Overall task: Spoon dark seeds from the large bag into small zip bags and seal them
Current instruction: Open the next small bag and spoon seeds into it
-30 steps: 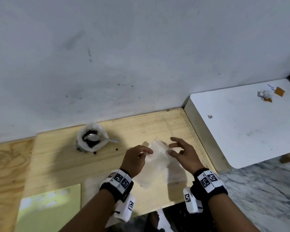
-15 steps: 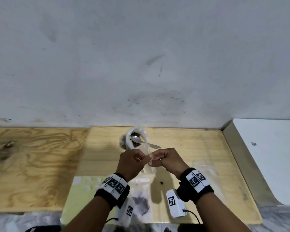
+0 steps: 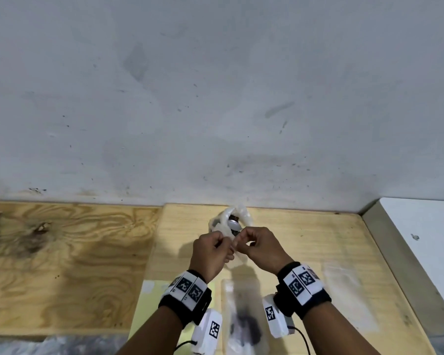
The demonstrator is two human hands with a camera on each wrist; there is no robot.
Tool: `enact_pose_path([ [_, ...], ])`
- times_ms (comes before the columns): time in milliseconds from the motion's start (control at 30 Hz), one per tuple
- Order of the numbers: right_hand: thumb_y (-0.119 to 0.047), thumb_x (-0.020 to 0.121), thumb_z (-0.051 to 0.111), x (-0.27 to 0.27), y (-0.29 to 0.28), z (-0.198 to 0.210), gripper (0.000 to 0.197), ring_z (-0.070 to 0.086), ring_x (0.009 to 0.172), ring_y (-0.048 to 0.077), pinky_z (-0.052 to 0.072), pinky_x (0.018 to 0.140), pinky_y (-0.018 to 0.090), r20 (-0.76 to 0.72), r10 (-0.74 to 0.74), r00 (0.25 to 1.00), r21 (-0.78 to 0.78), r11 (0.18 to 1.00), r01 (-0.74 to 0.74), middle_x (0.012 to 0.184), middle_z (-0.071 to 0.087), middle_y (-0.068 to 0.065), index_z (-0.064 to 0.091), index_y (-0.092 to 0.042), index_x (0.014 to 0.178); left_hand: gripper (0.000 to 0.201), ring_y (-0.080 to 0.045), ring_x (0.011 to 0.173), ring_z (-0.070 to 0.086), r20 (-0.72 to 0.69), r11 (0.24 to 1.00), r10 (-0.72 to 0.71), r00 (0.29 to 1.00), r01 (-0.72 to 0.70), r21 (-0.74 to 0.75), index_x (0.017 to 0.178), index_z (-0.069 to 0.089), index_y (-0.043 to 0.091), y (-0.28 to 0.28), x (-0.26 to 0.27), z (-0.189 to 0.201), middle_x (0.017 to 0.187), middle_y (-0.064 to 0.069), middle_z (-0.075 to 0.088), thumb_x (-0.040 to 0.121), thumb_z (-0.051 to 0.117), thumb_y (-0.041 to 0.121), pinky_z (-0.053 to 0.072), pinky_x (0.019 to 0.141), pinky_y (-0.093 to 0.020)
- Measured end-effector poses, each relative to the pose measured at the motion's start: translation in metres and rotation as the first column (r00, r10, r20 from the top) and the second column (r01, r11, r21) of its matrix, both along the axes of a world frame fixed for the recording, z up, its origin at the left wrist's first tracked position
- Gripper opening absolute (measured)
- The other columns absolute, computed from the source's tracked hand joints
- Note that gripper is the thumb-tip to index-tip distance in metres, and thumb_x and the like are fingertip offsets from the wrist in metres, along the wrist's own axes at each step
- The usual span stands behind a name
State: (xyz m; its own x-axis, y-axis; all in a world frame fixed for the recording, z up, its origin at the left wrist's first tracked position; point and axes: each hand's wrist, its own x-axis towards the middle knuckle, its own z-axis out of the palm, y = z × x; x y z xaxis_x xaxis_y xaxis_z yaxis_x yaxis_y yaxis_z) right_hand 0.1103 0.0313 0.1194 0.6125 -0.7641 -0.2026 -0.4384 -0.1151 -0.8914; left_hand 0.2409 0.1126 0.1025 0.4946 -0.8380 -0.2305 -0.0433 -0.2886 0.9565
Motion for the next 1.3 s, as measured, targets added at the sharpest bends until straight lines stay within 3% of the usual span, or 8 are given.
enact_pose_path([
  [267,-0.021,0.083,0.059,0.004,-0.011,-0.005,0.014,0.066,0.069,0.007,0.055,0.068,0.037,-0.154,-0.205,0.967,-0.291,0.944,0.154,0.07,0.071,-0.012,0.054,-0.028,0.072,0.033,-0.031,0.05,0.061,0.346,0.996,-0.092,0.934,0.089,0.022,0.056,0.051,0.0,-0.007,0.007,-0.008,0.051,-0.016,0.059,0.073,0.053,0.028,0.053,0.054,-0.045],
  [433,-0.02,0.084,0.062,-0.005,-0.036,0.003,0.02,0.056,0.051,0.012,0.044,0.052,0.028,-0.134,-0.139,0.981,-0.228,0.968,0.106,0.064,0.07,-0.01,0.048,-0.033,0.079,0.023,-0.001,0.065,0.052,0.465,0.988,0.016,0.885,0.058,-0.144,0.072,0.056,0.022,-0.014,-0.007,-0.003,0.07,0.014,0.055,0.073,0.075,0.034,0.045,0.068,-0.025],
  [567,0.002,0.086,0.055,-0.009,-0.046,0.008,0.031,0.063,0.062,0.011,0.038,0.046,0.016,0.005,-0.057,0.998,-0.128,0.99,0.057,0.059,0.06,-0.008,0.051,-0.026,0.073,0.128,-0.006,0.129,0.039,0.668,0.989,-0.125,0.733,0.149,0.021,0.142,0.031,0.023,-0.023,0.0,-0.005,0.141,0.014,0.036,0.037,0.071,0.084,0.038,0.102,-0.032],
  [633,0.006,0.083,0.053,-0.008,-0.05,0.008,0.033,0.06,0.063,0.011,0.039,0.053,0.017,0.035,-0.016,0.999,-0.086,0.996,0.019,0.06,0.06,-0.011,0.058,-0.023,0.071,0.142,-0.009,0.135,0.034,0.721,0.979,-0.198,0.665,0.177,0.106,0.15,0.02,0.02,-0.032,0.001,-0.009,0.146,0.011,0.034,0.034,0.067,0.087,0.032,0.11,-0.037],
  [800,-0.004,0.078,0.076,-0.007,-0.059,0.003,0.017,0.056,0.063,0.007,0.045,0.061,0.016,0.045,0.095,0.994,0.007,0.995,-0.095,0.066,0.063,-0.005,0.071,-0.017,0.087,0.117,-0.014,0.119,0.044,0.77,0.965,-0.238,0.593,0.234,0.119,0.145,0.028,0.023,-0.046,0.007,-0.017,0.131,0.009,0.043,0.043,0.068,0.065,0.037,0.104,-0.033],
  [933,-0.002,0.078,0.067,-0.003,-0.063,-0.003,0.031,0.052,0.053,0.003,0.038,0.044,0.009,-0.068,0.042,0.997,-0.16,0.986,-0.052,0.062,0.059,-0.012,0.074,-0.031,0.087,0.108,-0.012,0.113,0.046,0.776,0.947,-0.239,0.584,0.315,0.055,0.146,0.032,0.024,-0.044,0.01,-0.017,0.13,0.009,0.045,0.05,0.071,0.054,0.046,0.095,-0.031],
  [1100,-0.018,0.08,0.07,0.005,-0.066,-0.015,0.023,0.062,0.062,0.005,0.046,0.052,0.018,-0.115,-0.054,0.992,-0.19,0.981,0.031,0.07,0.069,-0.008,0.073,-0.04,0.079,0.096,-0.009,0.12,0.048,0.729,0.948,-0.228,0.646,0.319,0.013,0.148,0.036,0.021,-0.044,0.017,-0.028,0.136,0.008,0.049,0.064,0.076,0.048,0.045,0.099,-0.027],
  [1300,-0.006,0.082,0.067,0.001,-0.074,-0.027,0.022,0.069,0.071,0.003,0.048,0.06,0.013,-0.097,-0.014,0.995,0.036,0.999,0.017,0.072,0.073,-0.01,0.08,-0.024,0.084,0.09,-0.006,0.116,0.051,0.57,0.936,-0.326,0.754,0.343,0.082,0.142,0.044,0.03,-0.044,0.033,-0.039,0.131,0.014,0.048,0.063,0.085,0.043,0.045,0.096,-0.025],
])
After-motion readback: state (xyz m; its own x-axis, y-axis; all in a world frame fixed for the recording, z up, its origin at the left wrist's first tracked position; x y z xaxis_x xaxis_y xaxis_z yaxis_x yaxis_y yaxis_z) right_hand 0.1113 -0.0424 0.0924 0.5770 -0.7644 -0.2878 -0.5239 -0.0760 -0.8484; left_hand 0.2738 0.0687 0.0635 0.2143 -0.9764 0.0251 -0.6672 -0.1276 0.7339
